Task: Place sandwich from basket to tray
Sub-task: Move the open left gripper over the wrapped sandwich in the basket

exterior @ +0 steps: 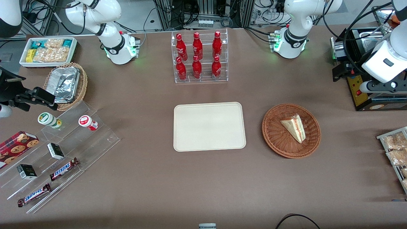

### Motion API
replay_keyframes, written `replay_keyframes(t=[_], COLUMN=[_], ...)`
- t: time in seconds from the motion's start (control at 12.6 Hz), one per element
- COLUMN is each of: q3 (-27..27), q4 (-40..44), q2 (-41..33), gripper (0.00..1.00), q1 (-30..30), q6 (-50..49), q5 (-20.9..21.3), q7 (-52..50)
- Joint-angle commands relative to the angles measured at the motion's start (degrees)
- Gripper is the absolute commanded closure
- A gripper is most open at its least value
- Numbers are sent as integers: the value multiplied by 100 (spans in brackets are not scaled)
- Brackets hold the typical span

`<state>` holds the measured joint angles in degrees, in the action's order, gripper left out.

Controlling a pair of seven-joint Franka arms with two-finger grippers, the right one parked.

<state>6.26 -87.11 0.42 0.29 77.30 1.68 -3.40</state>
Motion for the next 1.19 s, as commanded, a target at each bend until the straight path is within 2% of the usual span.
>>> replay_keyframes(t=[0.0, 0.4, 0.79, 1.11], q3=[24, 33, 33, 33], q4=[-34, -533, -2061, -3388], q2=[10, 238, 160, 142], gripper=[0, 0, 0, 0], q1=[6, -20, -73, -73], q6=[84, 284, 1627, 3498], q5=[-45, -54, -45, -36], q7=[-2, 32, -3, -90])
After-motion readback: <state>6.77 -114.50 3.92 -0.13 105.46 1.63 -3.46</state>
